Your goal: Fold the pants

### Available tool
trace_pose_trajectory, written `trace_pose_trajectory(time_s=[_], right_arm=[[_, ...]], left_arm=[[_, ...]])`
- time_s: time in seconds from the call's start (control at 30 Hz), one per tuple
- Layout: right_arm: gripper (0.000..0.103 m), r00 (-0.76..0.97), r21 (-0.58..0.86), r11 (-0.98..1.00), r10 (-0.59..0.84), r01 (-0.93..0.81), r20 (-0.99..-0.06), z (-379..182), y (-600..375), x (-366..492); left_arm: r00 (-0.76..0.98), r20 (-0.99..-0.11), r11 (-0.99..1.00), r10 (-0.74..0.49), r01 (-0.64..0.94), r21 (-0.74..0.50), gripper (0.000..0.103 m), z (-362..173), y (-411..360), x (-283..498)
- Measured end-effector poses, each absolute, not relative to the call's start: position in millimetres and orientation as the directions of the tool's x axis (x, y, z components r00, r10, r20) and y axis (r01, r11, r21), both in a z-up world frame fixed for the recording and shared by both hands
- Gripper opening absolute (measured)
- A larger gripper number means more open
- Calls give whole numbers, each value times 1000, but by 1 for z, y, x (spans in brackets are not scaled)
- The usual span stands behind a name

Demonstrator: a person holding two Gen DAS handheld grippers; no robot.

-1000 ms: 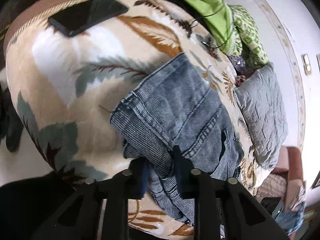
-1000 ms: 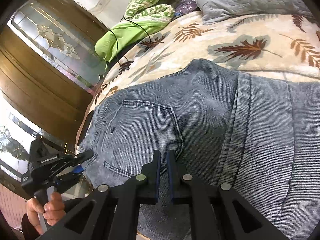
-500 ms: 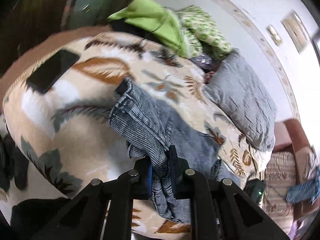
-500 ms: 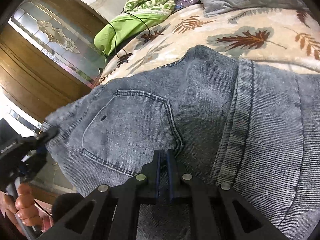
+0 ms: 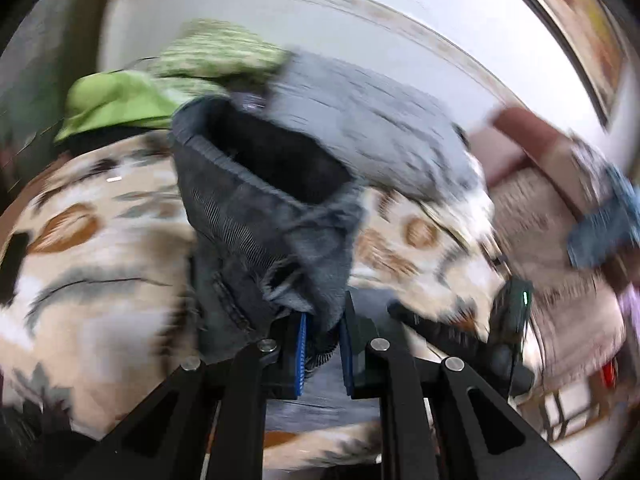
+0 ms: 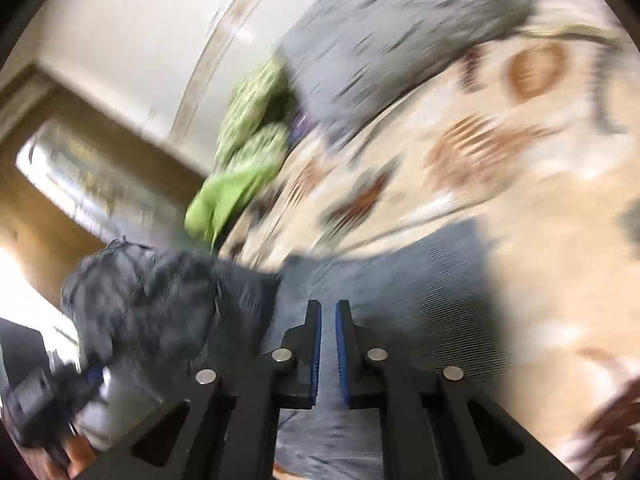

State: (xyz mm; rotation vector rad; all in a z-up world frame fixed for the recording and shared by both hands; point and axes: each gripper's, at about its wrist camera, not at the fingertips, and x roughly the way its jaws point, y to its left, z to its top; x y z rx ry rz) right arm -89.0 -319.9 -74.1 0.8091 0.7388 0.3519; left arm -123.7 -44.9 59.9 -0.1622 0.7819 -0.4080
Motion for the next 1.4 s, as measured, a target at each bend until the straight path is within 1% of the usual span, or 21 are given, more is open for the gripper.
trace_pose_trajectory(time_s=[0.13, 0.2, 0.27, 0.33, 0.4, 0.5, 0.6, 0.67, 0.8, 0.83, 0.9, 0.93, 0.97, 1.03, 1.1, 1.13, 1.17, 1.2, 1.23, 1.4], right_arm=[[11, 777, 794, 602, 459, 85, -431, -75, -382, -108], [11, 801, 797, 592, 417, 119, -430, -74, -406, -119], [11, 817, 792, 587, 368, 165, -443, -73, -426, -126], [11, 823, 805, 558, 350, 201, -448, -77, -440, -134], [11, 820, 817, 539, 360, 206, -444, -78, -443, -131], [11, 804, 809, 560, 390, 179, -448, -76, -432, -125], [11, 777, 799, 588, 442, 127, -449, -73, -406, -114], [11, 759, 784, 615, 468, 89, -453, -70, -388, -111], [11, 713, 754, 657, 522, 15, -468, -62, -342, -102], [11, 704, 745, 667, 530, -1, -473, -61, -332, -100], [11, 687, 719, 694, 539, -33, -488, -58, -312, -97], [11, 676, 701, 712, 540, -49, -501, -57, -300, -96], [11, 665, 684, 727, 540, -59, -516, -57, -291, -94], [12, 637, 653, 755, 536, -66, -555, -61, -276, -91], [20, 567, 607, 794, 519, -42, -640, -77, -260, -84], [20, 512, 574, 818, 504, -26, -695, -92, -251, -80], [20, 515, 562, 827, 493, -26, -701, -98, -249, -80], [20, 539, 561, 827, 490, -38, -685, -98, -249, -83], [20, 534, 555, 830, 490, -45, -689, -98, -248, -84], [20, 529, 589, 808, 509, -19, -680, -91, -255, -85]], left_arm=[[526, -715, 870, -460, 428, -245, 12, 29, -125, -125], [451, -766, 849, -459, 476, -229, 8, 0, -159, -120], [363, -805, 830, -470, 492, -263, 8, -24, -176, -117], [333, -814, 818, -476, 508, -270, 8, -31, -181, -122], [339, -810, 810, -479, 526, -259, 8, -23, -178, -124], [421, -766, 818, -485, 529, -227, 8, 7, -153, -122], [507, -739, 857, -443, 481, -183, 9, 30, -124, -109], [541, -754, 897, -372, 418, -143, 10, 30, -102, -95], [543, -807, 953, -232, 294, -76, 12, 4, -66, -72], [526, -821, 956, -221, 283, -76, 15, -6, -61, -69], [494, -843, 957, -213, 280, -78, 26, -21, -54, -69], [493, -848, 960, -193, 276, -58, 43, -28, -52, -71], [498, -851, 962, -167, 270, -32, 63, -34, -53, -73], [508, -853, 967, -120, 254, 15, 74, -47, -54, -75], [494, -863, 971, -107, 237, 15, 78, -64, -50, -75], [501, -858, 973, -109, 232, 12, 84, -68, -48, -76], [521, -847, 972, -106, 234, 23, 88, -72, -46, -78], [541, -835, 969, -103, 246, 40, 90, -75, -46, -79], [548, -831, 965, -99, 257, 54, 92, -76, -47, -78], [444, -880, 969, -167, 238, -64, 92, -62, -34, -61]])
